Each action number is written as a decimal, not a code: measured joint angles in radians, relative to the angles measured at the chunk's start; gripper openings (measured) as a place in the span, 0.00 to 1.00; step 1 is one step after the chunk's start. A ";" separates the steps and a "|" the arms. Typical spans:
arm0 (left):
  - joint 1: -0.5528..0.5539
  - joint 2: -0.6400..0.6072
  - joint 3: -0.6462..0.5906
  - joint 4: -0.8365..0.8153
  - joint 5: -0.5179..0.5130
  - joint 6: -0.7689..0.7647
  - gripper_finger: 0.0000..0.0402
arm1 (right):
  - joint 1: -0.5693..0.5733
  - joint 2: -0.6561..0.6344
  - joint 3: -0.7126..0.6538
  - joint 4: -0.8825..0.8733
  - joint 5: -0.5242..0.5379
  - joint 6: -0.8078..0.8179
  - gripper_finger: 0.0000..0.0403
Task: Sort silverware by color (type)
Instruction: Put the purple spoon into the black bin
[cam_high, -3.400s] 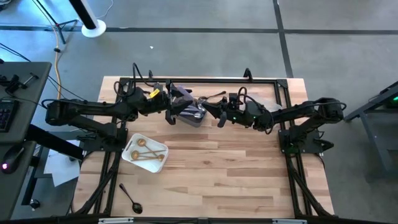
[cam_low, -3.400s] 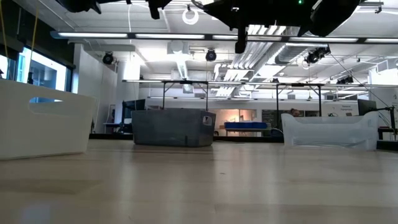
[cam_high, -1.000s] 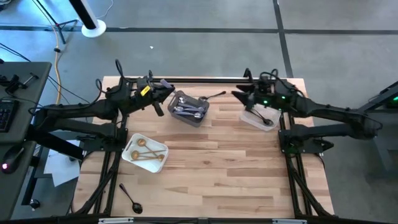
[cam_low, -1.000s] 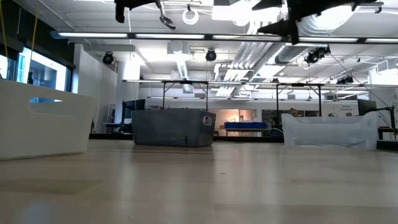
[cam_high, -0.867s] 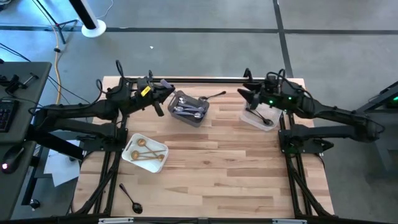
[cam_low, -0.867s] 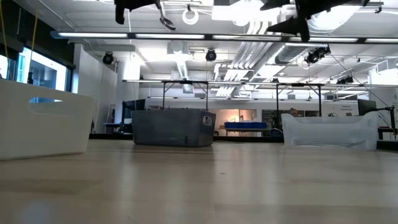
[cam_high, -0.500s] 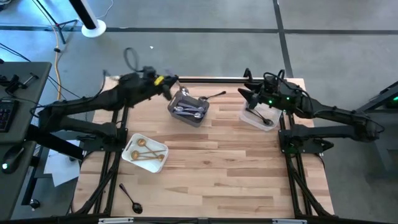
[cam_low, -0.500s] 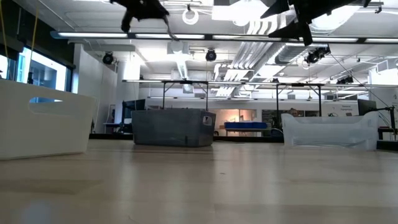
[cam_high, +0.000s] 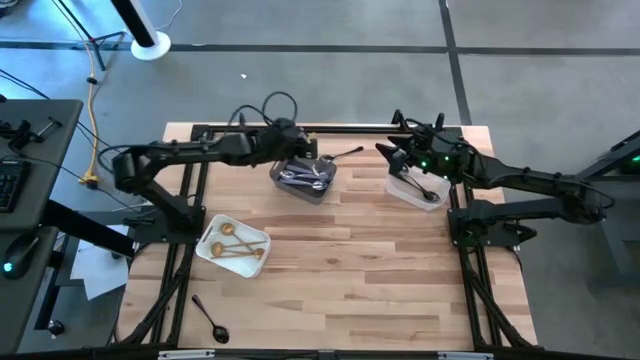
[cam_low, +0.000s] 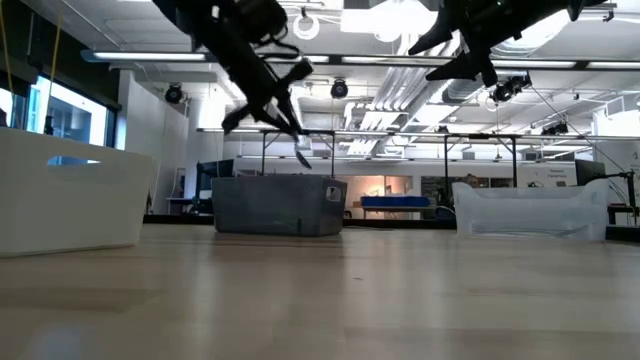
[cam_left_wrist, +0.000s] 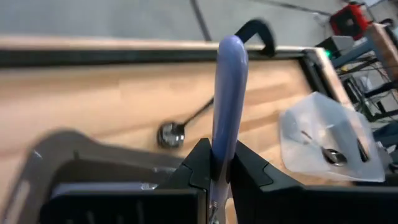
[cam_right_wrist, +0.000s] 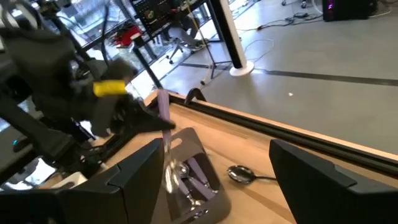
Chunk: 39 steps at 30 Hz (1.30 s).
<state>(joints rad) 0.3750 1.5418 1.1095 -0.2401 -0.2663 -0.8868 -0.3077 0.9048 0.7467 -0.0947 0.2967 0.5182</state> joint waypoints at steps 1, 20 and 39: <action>0.000 0.020 0.000 0.004 0.004 -0.033 0.05 | 0.000 0.000 0.000 -0.001 0.007 0.000 0.68; 0.005 0.165 0.001 -0.025 0.092 -0.403 0.09 | 0.000 -0.001 0.000 0.001 0.020 0.011 0.68; 0.013 0.234 0.000 -0.137 0.193 -0.552 0.05 | 0.000 -0.001 0.000 -0.006 0.077 0.039 0.68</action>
<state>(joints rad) 0.3883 1.7760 1.1095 -0.3771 -0.0729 -1.4384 -0.3078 0.9043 0.7467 -0.1009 0.3740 0.5572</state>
